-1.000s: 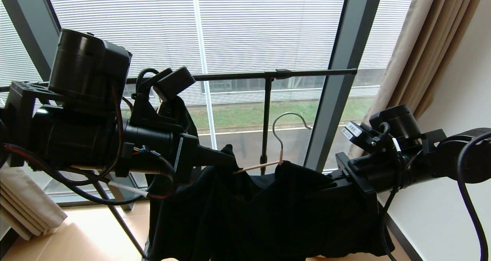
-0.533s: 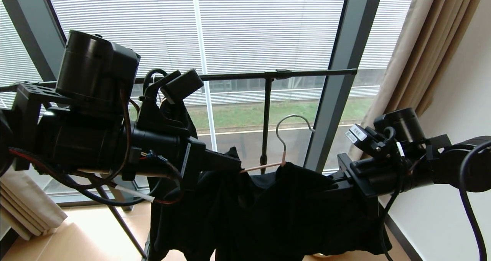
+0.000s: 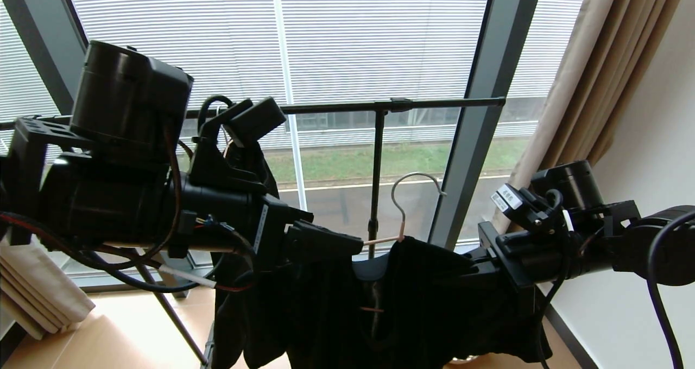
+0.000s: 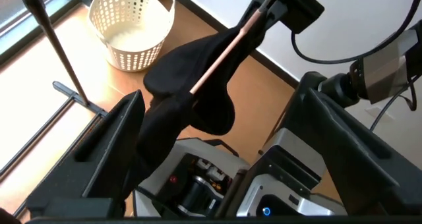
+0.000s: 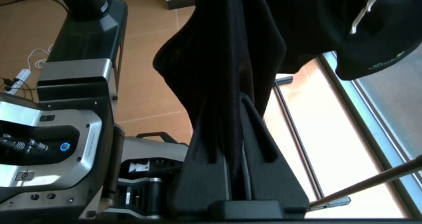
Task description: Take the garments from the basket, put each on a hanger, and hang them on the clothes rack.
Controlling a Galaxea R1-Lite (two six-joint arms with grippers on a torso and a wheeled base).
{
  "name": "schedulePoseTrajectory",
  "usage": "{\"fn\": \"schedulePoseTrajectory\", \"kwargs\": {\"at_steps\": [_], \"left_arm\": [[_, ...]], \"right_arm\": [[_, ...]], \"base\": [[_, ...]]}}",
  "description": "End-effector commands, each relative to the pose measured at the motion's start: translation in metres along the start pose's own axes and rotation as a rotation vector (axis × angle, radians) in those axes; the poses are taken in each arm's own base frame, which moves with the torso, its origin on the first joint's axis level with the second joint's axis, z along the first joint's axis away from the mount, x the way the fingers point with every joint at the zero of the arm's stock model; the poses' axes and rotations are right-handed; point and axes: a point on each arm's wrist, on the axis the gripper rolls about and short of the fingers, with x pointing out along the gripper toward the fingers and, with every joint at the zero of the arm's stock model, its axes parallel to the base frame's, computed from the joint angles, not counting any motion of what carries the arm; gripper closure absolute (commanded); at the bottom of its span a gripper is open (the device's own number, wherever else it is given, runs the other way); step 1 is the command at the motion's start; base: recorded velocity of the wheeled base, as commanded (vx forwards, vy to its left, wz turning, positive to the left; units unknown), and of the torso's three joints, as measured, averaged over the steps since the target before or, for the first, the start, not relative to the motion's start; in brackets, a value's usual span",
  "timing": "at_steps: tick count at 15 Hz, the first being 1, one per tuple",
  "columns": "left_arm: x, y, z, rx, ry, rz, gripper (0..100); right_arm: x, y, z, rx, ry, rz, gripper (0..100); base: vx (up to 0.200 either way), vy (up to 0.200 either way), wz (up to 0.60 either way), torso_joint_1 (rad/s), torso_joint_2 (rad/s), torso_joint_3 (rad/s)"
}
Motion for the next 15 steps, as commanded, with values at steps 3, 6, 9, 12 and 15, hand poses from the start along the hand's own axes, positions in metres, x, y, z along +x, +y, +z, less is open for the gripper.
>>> {"fn": "schedulePoseTrajectory", "kwargs": {"at_steps": [3, 6, 9, 12, 15], "left_arm": [[-0.052, 0.025, -0.032, 0.024, -0.036, 0.167, 0], [-0.064, 0.053, -0.073, 0.022, 0.010, 0.164, 0], [-0.059, 0.073, -0.086, 0.040, -0.030, 0.114, 0], [-0.045, 0.090, -0.098, 0.038, -0.057, 0.048, 0], [-0.031, 0.102, -0.101, 0.024, -0.041, 0.021, 0]], "right_arm": [[-0.007, -0.003, -0.001, 0.005, -0.007, -0.024, 100], [-0.022, -0.005, 0.001, -0.006, -0.049, -0.036, 100], [-0.036, -0.006, 0.003, -0.014, -0.074, -0.060, 100], [-0.046, -0.005, 0.002, -0.058, -0.126, -0.030, 100], [-0.046, -0.004, 0.003, -0.063, -0.134, -0.022, 100]], "base": [[0.000, 0.000, 0.00, 0.000, 0.00, 0.000], [0.000, 0.000, 0.00, 0.000, 0.00, 0.000], [0.000, 0.000, 0.00, 0.000, 0.00, 0.000], [0.000, 0.000, 0.00, 0.000, 0.00, 0.000], [0.000, 0.000, 0.00, 0.000, 0.00, 0.000]]}}
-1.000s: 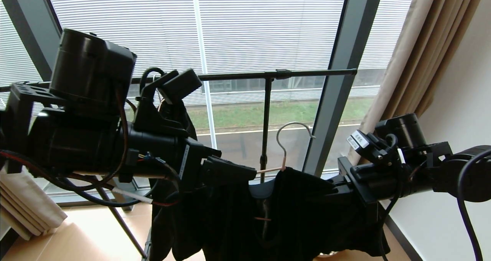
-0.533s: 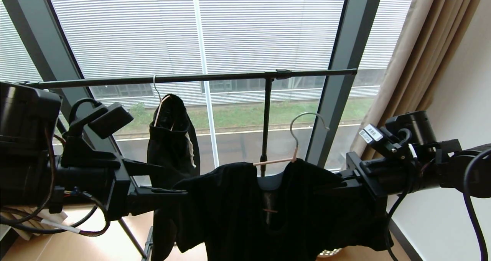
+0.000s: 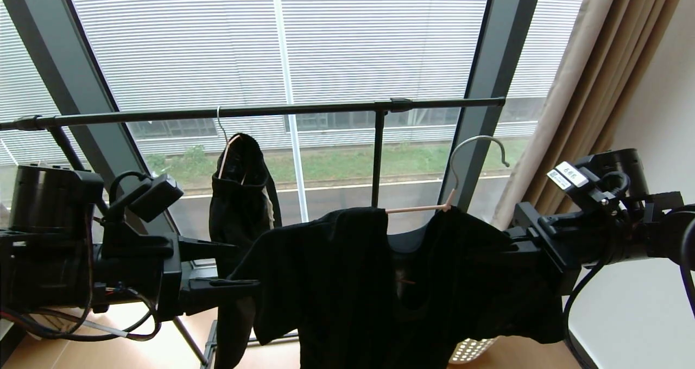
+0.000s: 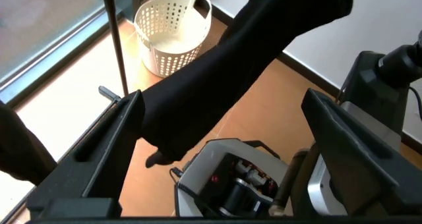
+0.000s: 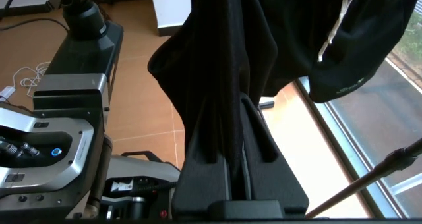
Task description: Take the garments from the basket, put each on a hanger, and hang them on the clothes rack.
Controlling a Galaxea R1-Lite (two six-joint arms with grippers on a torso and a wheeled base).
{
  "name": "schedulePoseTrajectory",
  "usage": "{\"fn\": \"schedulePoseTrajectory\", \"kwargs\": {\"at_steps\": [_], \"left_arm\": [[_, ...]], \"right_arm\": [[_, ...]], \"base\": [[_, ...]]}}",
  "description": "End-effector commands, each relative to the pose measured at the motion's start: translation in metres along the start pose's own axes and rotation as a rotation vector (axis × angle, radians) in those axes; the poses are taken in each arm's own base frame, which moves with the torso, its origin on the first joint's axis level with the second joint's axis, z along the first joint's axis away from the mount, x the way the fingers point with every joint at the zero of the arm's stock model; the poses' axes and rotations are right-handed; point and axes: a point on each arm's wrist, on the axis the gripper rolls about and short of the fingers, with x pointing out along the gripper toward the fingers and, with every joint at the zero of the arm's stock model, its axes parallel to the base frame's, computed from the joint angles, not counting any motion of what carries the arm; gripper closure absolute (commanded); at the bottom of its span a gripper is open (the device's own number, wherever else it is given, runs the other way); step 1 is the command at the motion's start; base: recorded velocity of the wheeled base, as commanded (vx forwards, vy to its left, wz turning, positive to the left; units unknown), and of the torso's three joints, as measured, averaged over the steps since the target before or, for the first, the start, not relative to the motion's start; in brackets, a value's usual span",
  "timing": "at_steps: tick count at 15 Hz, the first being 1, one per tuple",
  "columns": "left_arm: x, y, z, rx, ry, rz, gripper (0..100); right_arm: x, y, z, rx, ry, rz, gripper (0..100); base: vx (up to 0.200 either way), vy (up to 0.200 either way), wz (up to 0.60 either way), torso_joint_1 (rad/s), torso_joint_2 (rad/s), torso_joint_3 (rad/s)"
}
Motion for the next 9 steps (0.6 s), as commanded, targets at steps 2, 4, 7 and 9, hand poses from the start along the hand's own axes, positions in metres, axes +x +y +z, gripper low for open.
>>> {"fn": "schedulePoseTrajectory", "kwargs": {"at_steps": [2, 4, 7, 9], "left_arm": [[0.017, 0.011, -0.008, -0.033, 0.041, -0.023, 0], [0.031, 0.018, -0.012, -0.041, 0.059, -0.042, 0], [0.037, 0.024, -0.014, -0.047, 0.057, -0.040, 100], [0.036, 0.024, -0.014, -0.046, 0.056, -0.040, 100]], "right_arm": [[-0.001, 0.002, 0.001, -0.007, -0.002, -0.001, 100], [-0.003, 0.005, 0.003, -0.016, -0.009, 0.002, 100], [-0.006, 0.003, 0.003, -0.014, -0.014, -0.007, 100], [-0.006, 0.002, 0.002, -0.012, -0.013, -0.006, 100]], "base": [[0.000, 0.000, 0.00, 0.000, 0.00, 0.000], [0.000, 0.000, 0.00, 0.000, 0.00, 0.000], [0.000, 0.000, 0.00, 0.000, 0.00, 0.000], [0.000, 0.000, 0.00, 0.000, 0.00, 0.000]]}}
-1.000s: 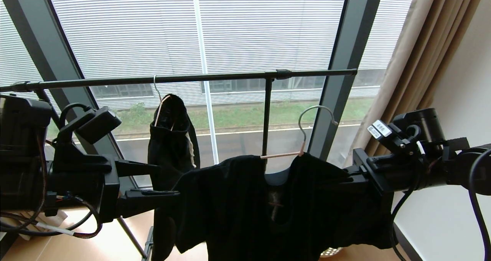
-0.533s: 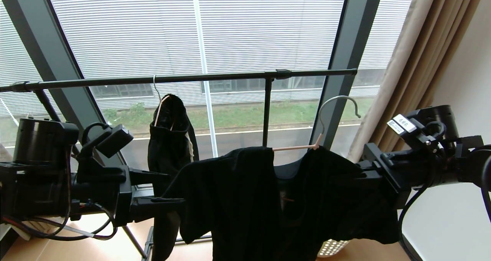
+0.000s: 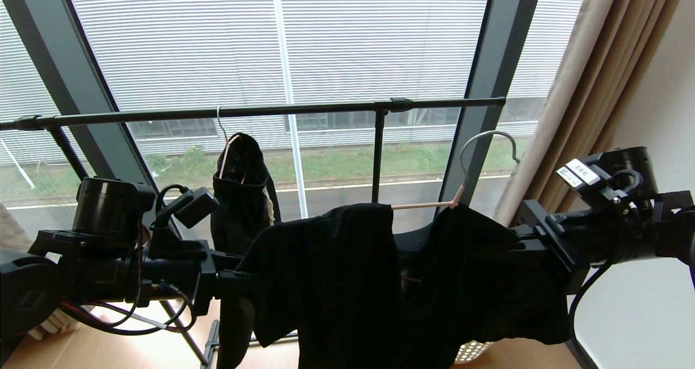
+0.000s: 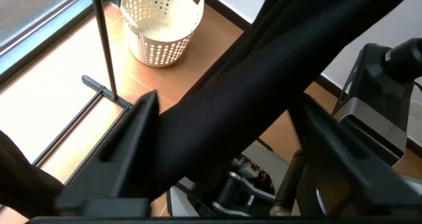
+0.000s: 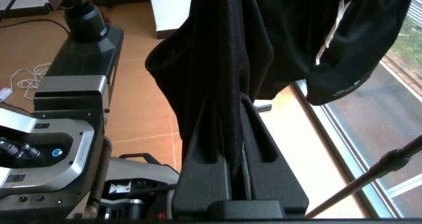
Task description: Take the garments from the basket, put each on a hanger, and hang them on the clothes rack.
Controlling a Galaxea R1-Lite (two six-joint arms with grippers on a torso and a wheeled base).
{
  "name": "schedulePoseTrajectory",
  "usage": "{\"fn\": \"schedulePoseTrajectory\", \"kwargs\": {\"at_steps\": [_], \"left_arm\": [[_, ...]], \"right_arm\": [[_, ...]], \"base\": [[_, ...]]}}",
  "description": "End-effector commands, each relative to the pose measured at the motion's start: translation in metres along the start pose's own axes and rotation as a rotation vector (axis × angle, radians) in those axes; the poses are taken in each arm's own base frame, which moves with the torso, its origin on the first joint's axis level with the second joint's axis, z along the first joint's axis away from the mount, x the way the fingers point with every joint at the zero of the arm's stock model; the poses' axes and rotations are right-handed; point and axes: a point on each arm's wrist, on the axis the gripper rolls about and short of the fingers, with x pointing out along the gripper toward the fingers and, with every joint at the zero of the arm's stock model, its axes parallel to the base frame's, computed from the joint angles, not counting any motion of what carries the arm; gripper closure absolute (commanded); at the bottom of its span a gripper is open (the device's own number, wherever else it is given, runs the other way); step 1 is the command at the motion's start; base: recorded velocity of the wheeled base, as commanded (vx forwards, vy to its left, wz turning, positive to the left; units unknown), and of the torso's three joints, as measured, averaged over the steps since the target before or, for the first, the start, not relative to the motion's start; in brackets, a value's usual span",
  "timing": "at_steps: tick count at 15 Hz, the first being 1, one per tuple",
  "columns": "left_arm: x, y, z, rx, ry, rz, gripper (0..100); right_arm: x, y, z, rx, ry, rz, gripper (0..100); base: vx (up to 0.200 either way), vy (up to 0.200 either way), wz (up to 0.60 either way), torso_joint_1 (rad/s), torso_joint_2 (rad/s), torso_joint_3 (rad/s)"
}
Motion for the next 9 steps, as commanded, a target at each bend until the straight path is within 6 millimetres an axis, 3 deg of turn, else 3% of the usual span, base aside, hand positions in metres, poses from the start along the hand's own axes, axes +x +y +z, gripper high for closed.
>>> {"fn": "schedulePoseTrajectory", "kwargs": {"at_steps": [1, 9], "left_arm": [[0.002, 0.003, -0.002, -0.012, 0.009, 0.001, 100], [-0.035, -0.005, -0.015, -0.029, -0.042, 0.093, 100]], "right_arm": [[0.000, -0.001, -0.001, 0.003, 0.001, -0.001, 100], [-0.016, -0.014, -0.004, 0.013, -0.006, -0.064, 100]], "base": [[0.000, 0.000, 0.00, 0.000, 0.00, 0.000], [0.000, 0.000, 0.00, 0.000, 0.00, 0.000]]}}
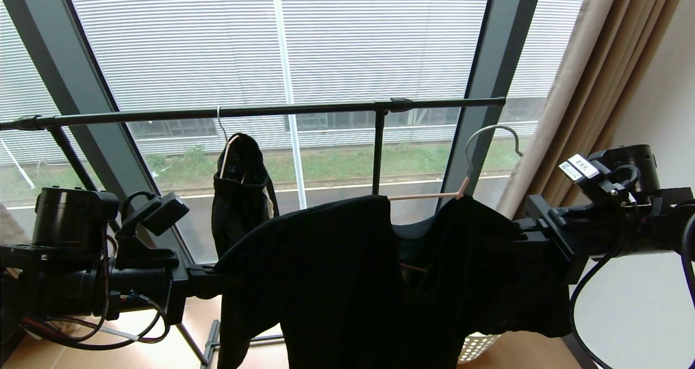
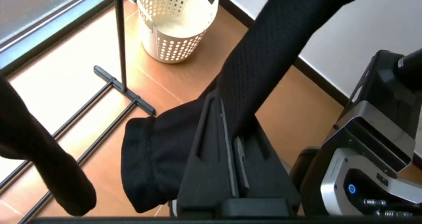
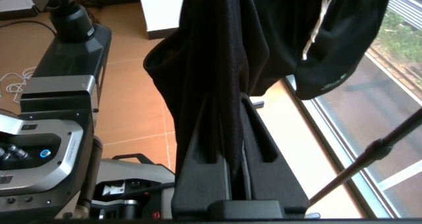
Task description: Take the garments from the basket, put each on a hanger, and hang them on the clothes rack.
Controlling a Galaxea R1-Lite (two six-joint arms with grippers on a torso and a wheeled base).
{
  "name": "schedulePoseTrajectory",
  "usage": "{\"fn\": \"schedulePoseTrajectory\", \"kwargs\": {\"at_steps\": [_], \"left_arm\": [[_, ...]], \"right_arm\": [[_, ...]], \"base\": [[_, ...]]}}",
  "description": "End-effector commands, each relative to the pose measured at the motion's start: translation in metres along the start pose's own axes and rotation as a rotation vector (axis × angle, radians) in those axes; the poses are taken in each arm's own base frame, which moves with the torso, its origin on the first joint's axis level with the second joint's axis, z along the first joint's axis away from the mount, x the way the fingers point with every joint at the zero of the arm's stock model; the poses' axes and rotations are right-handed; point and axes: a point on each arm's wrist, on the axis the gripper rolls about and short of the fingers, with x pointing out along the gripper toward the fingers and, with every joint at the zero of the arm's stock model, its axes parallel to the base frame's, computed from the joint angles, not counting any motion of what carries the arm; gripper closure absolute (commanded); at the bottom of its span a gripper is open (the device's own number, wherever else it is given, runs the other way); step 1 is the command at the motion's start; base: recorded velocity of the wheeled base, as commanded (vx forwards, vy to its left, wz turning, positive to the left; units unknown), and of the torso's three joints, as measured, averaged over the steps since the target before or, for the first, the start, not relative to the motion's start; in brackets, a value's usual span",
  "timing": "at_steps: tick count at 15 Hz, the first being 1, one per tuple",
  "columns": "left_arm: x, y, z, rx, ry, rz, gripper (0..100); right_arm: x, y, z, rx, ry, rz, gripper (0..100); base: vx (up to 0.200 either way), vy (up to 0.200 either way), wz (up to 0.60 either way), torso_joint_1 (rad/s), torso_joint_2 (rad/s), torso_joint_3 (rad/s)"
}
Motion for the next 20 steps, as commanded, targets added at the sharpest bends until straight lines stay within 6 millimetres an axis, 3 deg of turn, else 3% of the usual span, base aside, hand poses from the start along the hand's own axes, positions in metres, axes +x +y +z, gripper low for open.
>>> {"fn": "schedulePoseTrajectory", "kwargs": {"at_steps": [1, 7, 8, 13, 16, 17, 20], "left_arm": [[-0.007, -0.004, -0.001, 0.005, -0.013, 0.012, 100], [-0.007, -0.005, -0.002, 0.009, -0.012, 0.009, 100], [-0.008, -0.006, -0.003, 0.017, -0.020, 0.009, 0], [-0.016, -0.015, 0.009, 0.034, -0.084, 0.002, 0], [-0.019, -0.027, 0.048, -0.032, -0.167, -0.038, 0], [-0.018, -0.031, 0.068, -0.002, -0.186, -0.058, 0], [-0.004, -0.045, 0.103, 0.029, -0.152, -0.089, 0]], "right_arm": [[-0.004, -0.003, -0.001, 0.004, -0.008, -0.008, 100], [-0.006, -0.003, -0.002, 0.005, -0.013, -0.008, 100], [-0.006, -0.003, -0.002, 0.006, -0.013, -0.008, 100], [-0.003, -0.003, -0.003, 0.013, -0.003, -0.004, 100], [0.013, 0.001, -0.007, 0.027, 0.037, 0.015, 100], [0.026, 0.003, -0.012, 0.040, 0.063, 0.042, 100], [0.044, 0.008, -0.020, 0.062, 0.085, 0.099, 100]], "base": [[0.000, 0.000, 0.00, 0.000, 0.00, 0.000], [0.000, 0.000, 0.00, 0.000, 0.00, 0.000], [0.000, 0.000, 0.00, 0.000, 0.00, 0.000], [0.000, 0.000, 0.00, 0.000, 0.00, 0.000], [0.000, 0.000, 0.00, 0.000, 0.00, 0.000], [0.000, 0.000, 0.00, 0.000, 0.00, 0.000], [0.000, 0.000, 0.00, 0.000, 0.00, 0.000]]}}
